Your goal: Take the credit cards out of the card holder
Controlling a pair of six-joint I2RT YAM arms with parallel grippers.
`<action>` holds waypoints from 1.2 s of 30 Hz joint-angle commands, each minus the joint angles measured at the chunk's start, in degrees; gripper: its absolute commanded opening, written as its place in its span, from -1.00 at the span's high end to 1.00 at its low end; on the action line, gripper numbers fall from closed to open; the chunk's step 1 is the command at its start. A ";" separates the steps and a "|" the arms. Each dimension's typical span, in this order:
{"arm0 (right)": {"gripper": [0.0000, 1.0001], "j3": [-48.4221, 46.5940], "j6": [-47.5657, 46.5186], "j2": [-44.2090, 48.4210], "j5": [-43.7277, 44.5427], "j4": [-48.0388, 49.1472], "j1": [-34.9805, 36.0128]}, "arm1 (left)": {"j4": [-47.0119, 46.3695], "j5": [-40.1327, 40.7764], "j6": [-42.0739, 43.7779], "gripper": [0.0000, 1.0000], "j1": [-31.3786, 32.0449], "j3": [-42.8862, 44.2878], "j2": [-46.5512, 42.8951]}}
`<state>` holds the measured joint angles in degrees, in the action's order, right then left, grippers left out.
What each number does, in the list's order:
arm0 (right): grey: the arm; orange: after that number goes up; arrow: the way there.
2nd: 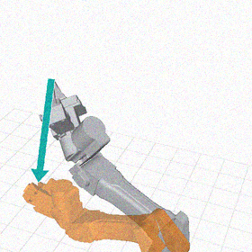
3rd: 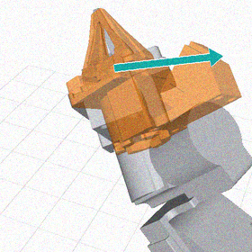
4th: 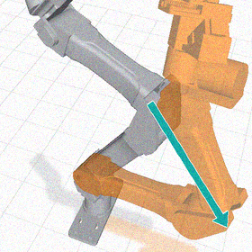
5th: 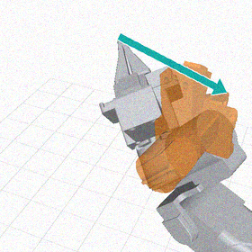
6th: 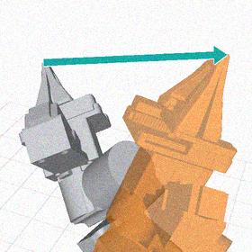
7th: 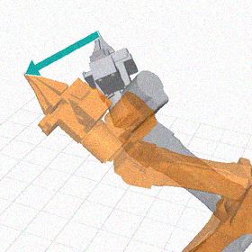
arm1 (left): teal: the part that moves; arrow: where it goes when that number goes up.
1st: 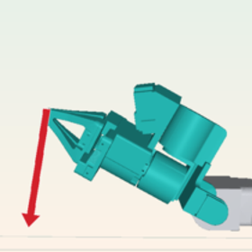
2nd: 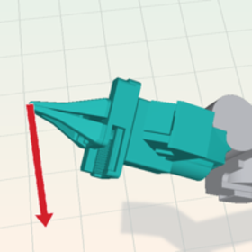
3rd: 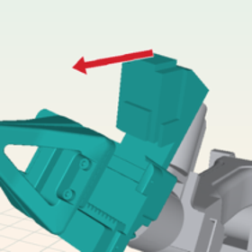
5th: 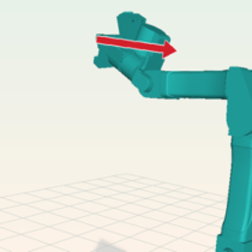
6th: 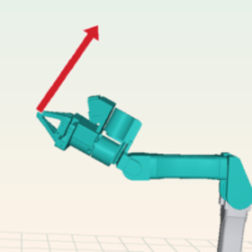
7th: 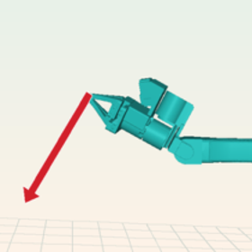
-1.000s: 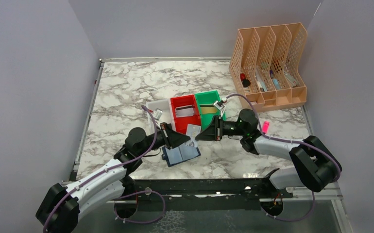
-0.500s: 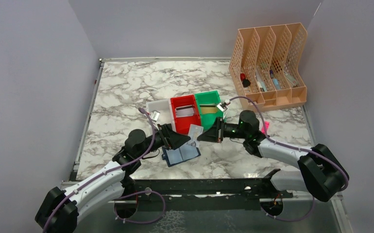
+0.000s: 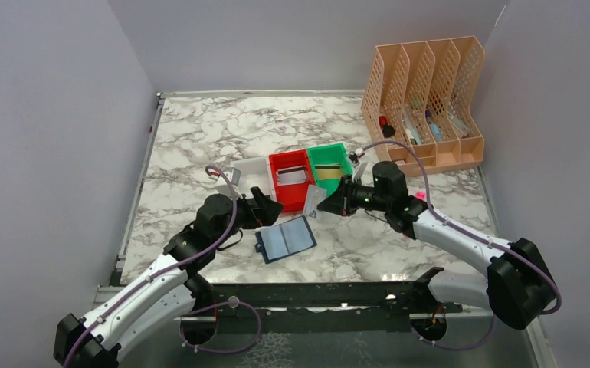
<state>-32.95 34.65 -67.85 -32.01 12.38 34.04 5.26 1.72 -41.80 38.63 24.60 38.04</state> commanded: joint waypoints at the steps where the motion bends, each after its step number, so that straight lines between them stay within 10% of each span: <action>1: 0.98 -6.69 -7.65 -1.56 5.07 -9.00 -0.16 | 10.87 10.04 2.00 -0.96 -0.23 1.70 -1.96; 14: 0.98 -22.98 -27.73 -5.37 29.45 -23.15 8.69 | 22.46 25.81 -3.90 -0.98 -0.22 3.85 -4.05; 36: 0.98 -39.44 -61.70 -32.06 55.50 -18.92 21.58 | 23.79 27.11 -3.72 -0.98 -0.22 0.90 -9.45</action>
<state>-70.39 -19.11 -96.82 18.83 -10.76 54.98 28.86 26.74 -45.39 38.59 26.33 30.09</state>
